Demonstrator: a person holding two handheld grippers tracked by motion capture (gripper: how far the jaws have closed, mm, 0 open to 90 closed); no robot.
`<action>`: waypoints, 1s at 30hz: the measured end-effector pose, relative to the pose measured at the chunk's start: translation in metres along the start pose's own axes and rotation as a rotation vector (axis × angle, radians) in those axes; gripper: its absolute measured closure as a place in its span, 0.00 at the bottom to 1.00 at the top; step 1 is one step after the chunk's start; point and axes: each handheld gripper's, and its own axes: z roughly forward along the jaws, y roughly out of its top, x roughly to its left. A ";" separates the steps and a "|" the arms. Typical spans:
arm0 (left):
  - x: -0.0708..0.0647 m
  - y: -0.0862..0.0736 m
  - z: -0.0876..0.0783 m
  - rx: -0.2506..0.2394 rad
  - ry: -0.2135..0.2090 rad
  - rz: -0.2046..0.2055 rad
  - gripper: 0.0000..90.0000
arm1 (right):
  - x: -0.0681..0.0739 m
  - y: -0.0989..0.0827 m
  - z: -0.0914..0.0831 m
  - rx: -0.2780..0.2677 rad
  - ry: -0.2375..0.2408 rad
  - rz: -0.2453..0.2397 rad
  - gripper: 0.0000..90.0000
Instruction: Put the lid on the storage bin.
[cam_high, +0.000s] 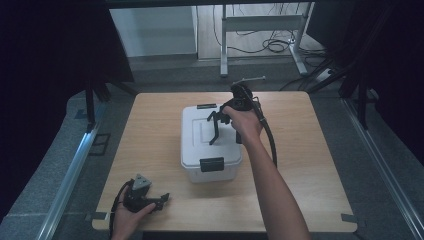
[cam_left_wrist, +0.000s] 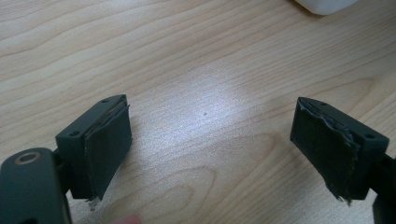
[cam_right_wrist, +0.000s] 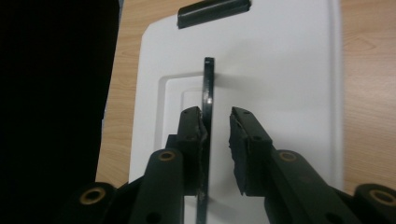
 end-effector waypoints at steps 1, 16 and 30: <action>0.000 0.000 0.000 0.000 0.001 0.000 0.14 | -0.002 0.000 -0.003 -0.004 0.002 -0.004 0.81; -0.002 -0.001 0.000 -0.005 0.007 -0.001 0.14 | -0.064 -0.013 -0.041 -0.084 -0.010 -0.064 0.74; -0.002 -0.001 0.001 -0.008 0.013 0.009 0.14 | -0.113 -0.036 -0.038 -0.122 -0.023 -0.092 0.68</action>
